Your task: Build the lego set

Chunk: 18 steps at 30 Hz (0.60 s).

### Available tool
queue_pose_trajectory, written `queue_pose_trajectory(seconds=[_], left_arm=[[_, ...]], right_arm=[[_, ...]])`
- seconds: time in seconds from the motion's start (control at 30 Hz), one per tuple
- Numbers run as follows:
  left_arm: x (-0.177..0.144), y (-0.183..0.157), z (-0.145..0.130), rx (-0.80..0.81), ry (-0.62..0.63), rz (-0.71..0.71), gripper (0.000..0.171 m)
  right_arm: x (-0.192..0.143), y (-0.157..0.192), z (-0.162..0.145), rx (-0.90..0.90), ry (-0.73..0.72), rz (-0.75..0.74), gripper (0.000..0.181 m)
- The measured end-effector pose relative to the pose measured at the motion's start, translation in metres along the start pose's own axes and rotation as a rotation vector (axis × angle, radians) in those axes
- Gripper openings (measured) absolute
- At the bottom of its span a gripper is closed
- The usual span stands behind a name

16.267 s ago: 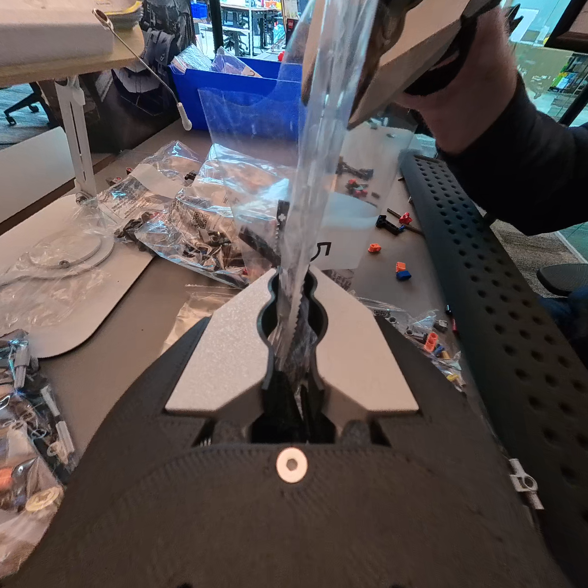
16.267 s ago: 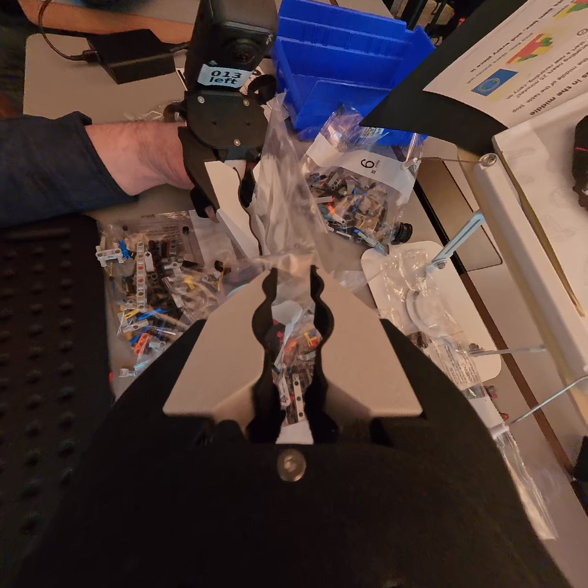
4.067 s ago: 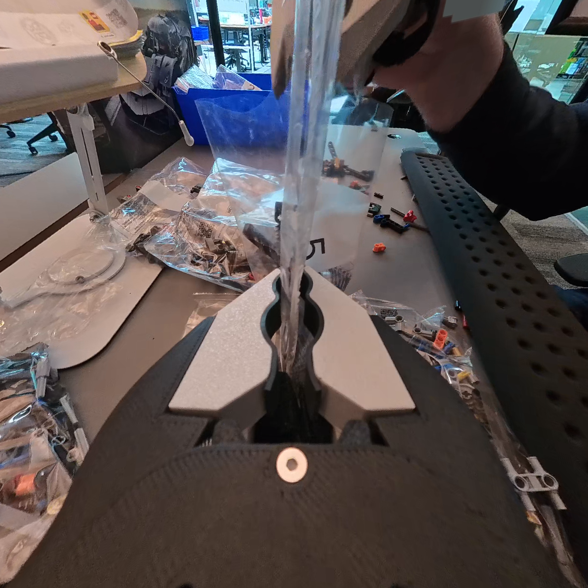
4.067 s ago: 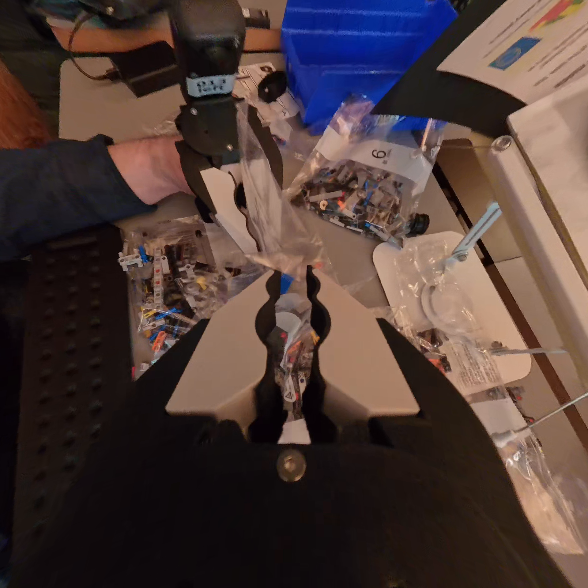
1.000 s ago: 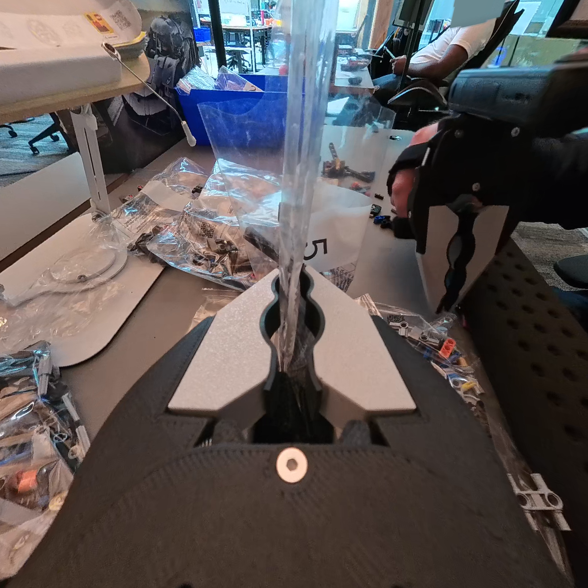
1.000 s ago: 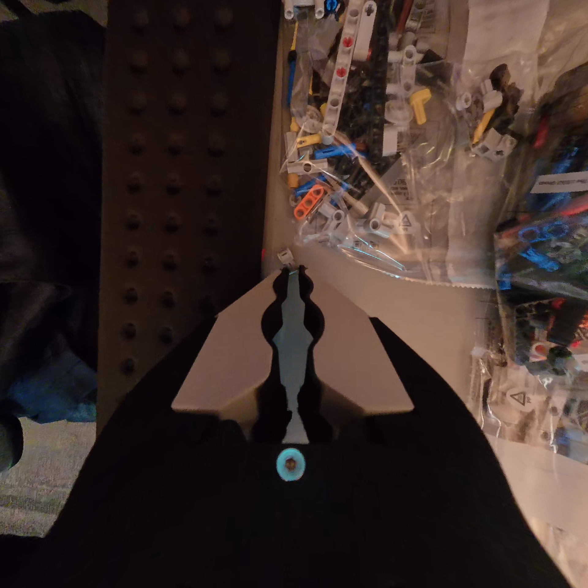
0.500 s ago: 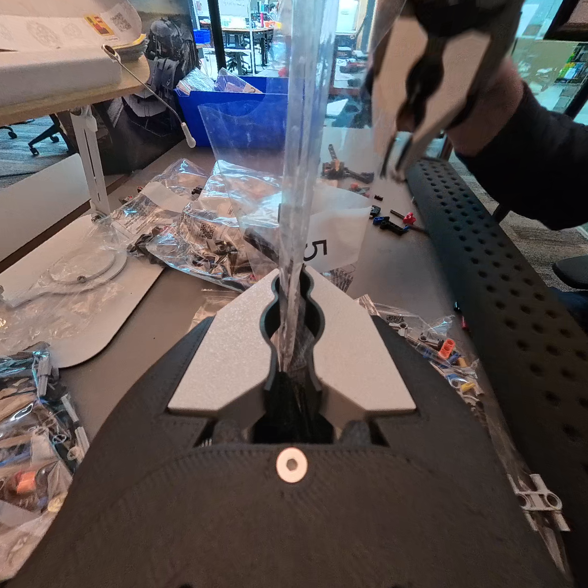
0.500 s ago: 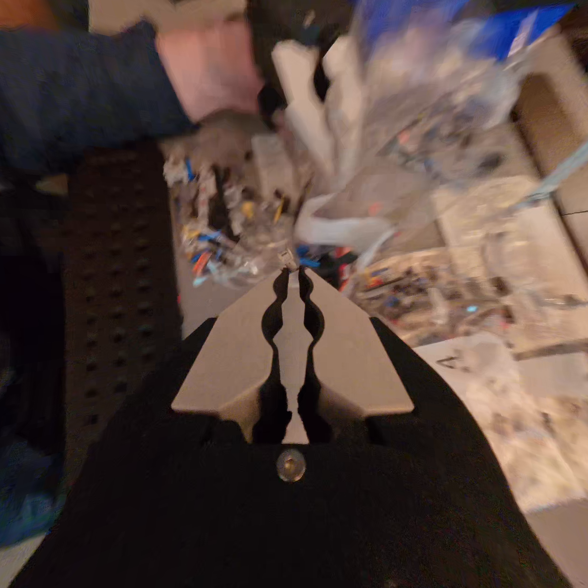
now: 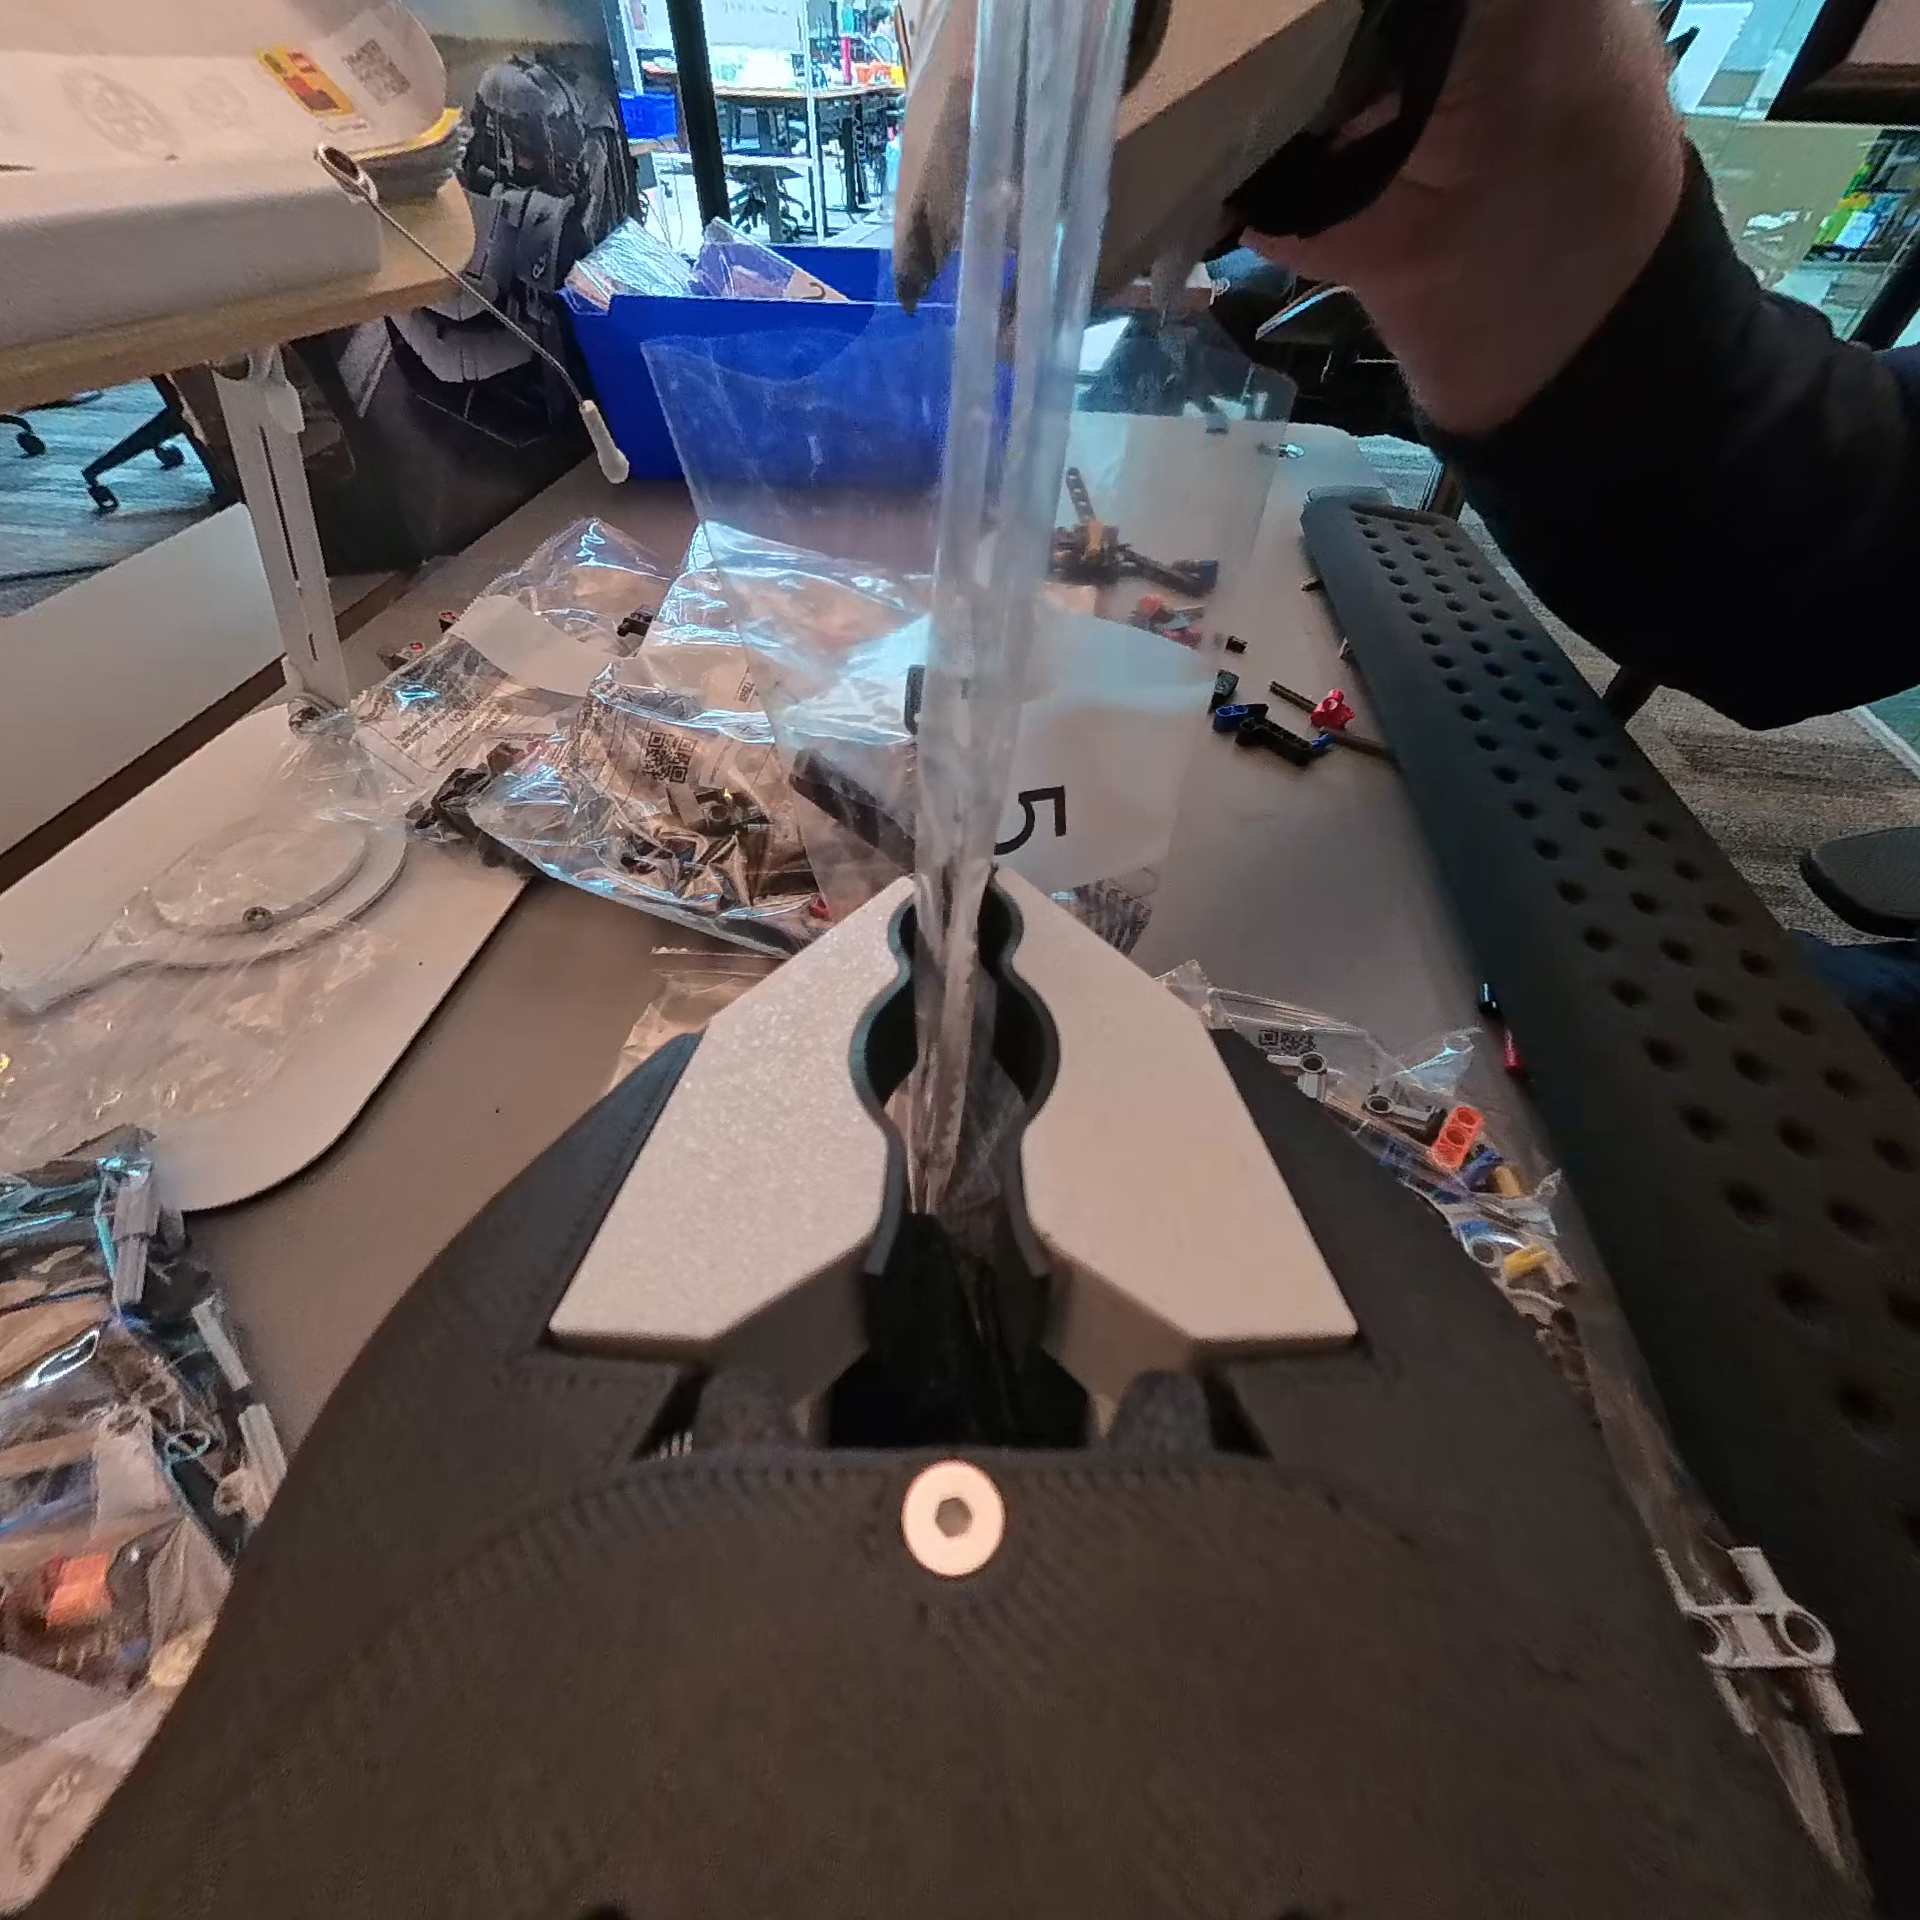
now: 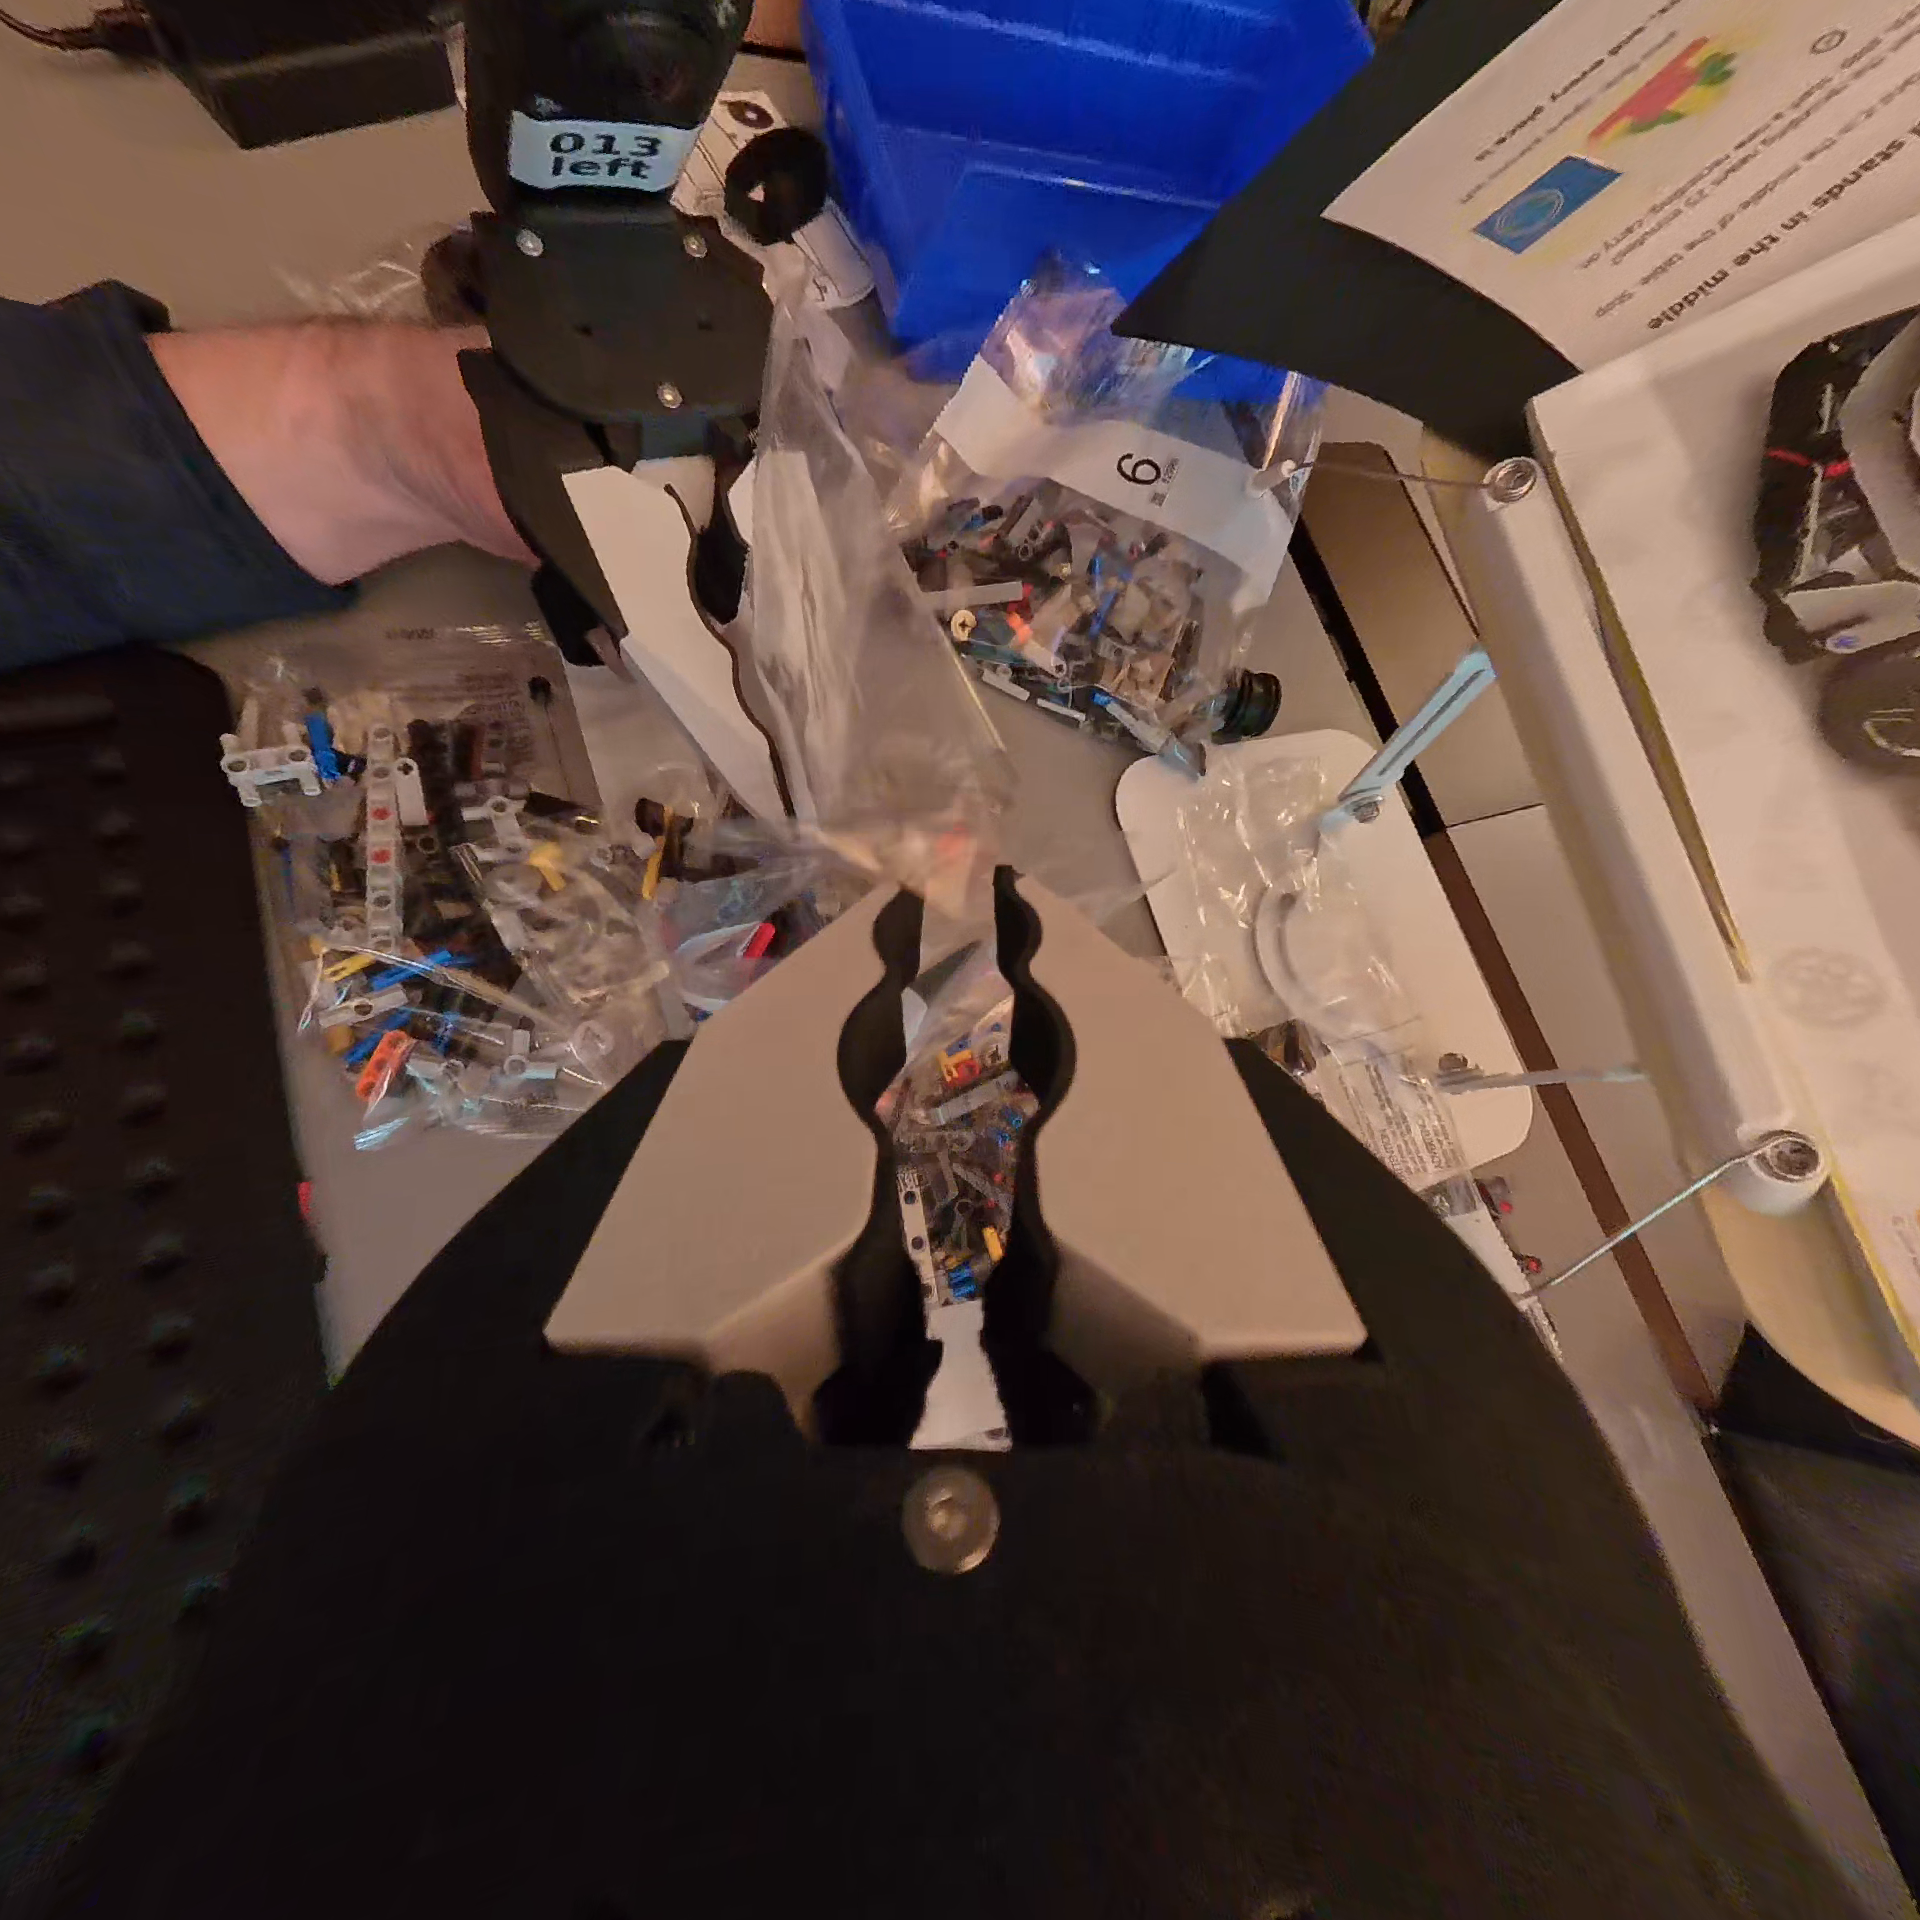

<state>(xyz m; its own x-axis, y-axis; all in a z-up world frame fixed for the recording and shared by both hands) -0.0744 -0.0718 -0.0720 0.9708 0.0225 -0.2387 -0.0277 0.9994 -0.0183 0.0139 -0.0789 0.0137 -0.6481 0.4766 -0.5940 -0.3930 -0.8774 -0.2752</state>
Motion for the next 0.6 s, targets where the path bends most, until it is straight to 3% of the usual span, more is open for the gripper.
queue_pose_trajectory(seconds=[0.1,0.2,0.43,0.6], left_arm=[[0.0,0.0,0.0,0.001,0.0,0.002,0.007],[0.0,0.0,0.0,0.0,0.0,0.003,0.007],[0.0,0.0,0.0,-0.001,-0.002,0.002,0.007],[-0.001,0.002,-0.001,-0.009,-0.005,0.01,0.007]], right_arm=[[-0.012,-0.002,-0.003,0.02,-0.025,-0.022,0.012],[-0.033,-0.003,-0.025,0.069,0.005,-0.035,0.012],[-0.041,0.033,-0.145,0.198,0.289,0.127,0.019],[-0.031,0.045,-0.192,0.267,0.382,0.135,0.02]])
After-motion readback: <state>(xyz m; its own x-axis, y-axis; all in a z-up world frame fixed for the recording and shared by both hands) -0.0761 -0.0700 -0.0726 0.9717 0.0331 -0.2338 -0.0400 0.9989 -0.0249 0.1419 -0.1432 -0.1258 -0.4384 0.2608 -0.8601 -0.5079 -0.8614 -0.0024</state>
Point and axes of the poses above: each gripper's, where its closed fingertips meet, x out along the fingers, z out of its top, y = z × x across the jaws, the point moved 3 cm from there along -x, back along the fingers, and after that the axes turned 1 degree about -y, right-handed, at the moved point
